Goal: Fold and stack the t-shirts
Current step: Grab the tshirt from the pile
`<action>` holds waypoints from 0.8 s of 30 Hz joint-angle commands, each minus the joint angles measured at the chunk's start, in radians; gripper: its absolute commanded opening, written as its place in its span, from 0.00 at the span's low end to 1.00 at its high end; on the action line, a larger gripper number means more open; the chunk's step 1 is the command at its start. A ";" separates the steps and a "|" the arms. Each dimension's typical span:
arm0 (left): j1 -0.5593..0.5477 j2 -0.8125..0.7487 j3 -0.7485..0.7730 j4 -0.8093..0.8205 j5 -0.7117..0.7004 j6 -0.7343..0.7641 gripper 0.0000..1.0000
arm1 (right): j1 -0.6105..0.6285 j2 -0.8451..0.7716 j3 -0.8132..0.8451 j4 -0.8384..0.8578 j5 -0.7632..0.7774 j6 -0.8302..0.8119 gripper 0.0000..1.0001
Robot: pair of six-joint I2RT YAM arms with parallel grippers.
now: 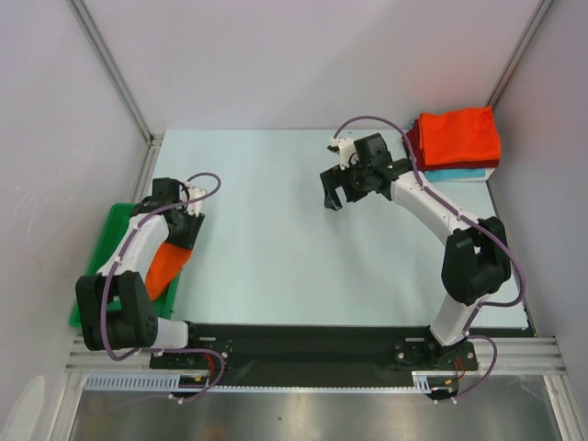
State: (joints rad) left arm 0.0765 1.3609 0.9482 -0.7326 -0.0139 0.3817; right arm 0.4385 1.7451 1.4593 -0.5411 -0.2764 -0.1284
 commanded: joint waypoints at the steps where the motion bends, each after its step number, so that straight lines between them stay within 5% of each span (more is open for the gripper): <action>1: 0.009 0.026 0.017 0.012 0.026 -0.026 0.42 | 0.000 0.014 0.045 0.027 -0.007 -0.013 1.00; 4: 0.008 0.026 0.023 0.007 0.031 -0.026 0.35 | 0.000 0.017 0.050 0.030 0.003 -0.020 1.00; 5: 0.009 0.021 0.024 0.006 0.029 -0.024 0.17 | 0.000 0.017 0.047 0.033 0.006 -0.022 1.00; 8: 0.009 -0.006 0.018 0.010 0.017 -0.030 0.00 | 0.002 0.014 0.041 0.038 0.014 -0.028 1.00; 19: 0.011 -0.209 0.092 -0.039 -0.061 -0.024 0.01 | 0.000 0.008 0.042 0.035 -0.001 -0.031 1.00; 24: 0.005 -0.256 0.251 -0.079 0.098 -0.015 0.01 | -0.001 -0.004 0.050 0.032 0.049 -0.060 1.00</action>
State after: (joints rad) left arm 0.0845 1.1484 1.0634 -0.8047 -0.0345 0.3656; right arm 0.4385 1.7615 1.4647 -0.5396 -0.2687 -0.1585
